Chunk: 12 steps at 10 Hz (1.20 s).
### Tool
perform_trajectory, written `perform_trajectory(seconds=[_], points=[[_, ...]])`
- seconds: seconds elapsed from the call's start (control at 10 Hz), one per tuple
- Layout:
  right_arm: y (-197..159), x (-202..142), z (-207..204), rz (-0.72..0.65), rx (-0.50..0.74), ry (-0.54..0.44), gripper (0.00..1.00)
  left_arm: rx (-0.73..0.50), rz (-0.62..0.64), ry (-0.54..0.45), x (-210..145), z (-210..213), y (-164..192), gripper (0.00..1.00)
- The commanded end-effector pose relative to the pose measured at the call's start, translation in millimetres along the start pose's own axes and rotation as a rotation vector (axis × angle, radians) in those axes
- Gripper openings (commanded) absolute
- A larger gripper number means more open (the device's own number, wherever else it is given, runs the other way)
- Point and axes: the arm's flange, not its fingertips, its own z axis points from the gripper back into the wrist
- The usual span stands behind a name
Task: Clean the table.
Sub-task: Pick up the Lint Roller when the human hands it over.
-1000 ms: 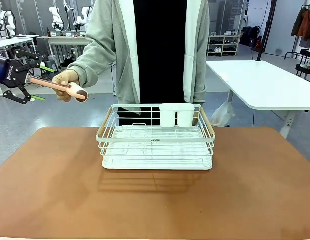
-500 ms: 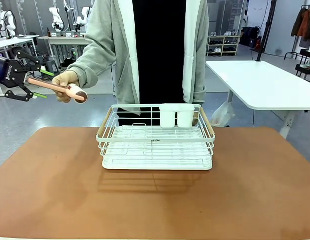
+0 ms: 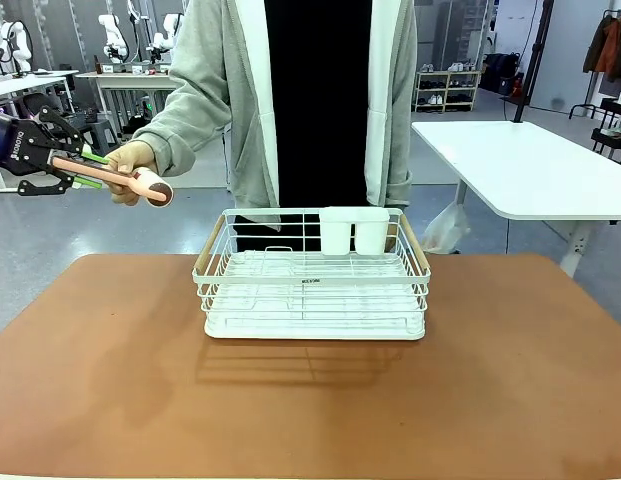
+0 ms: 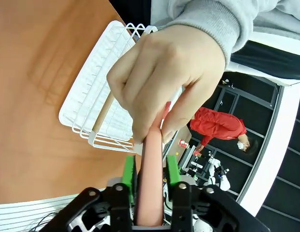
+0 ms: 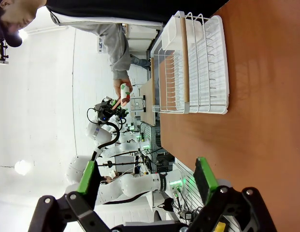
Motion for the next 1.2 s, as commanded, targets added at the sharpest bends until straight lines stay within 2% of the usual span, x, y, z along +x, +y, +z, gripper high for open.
perform_trajectory(seconds=[0.0, 0.1, 1.1], points=[[2.5, -1.7, -0.3, 0.002, 0.008, 0.000, 1.00, 0.014, -0.027, -0.011, 2.3, -2.1, 1.8, 0.15], [2.5, -1.7, -0.3, 0.002, 0.008, 0.000, 1.00, 0.012, -0.029, -0.010, 2.2, -1.6, 1.3, 0.00], [2.5, -1.7, -0.3, 0.002, 0.008, 0.000, 1.00, 0.001, -0.003, 0.002, -0.3, -0.7, -0.2, 0.01]])
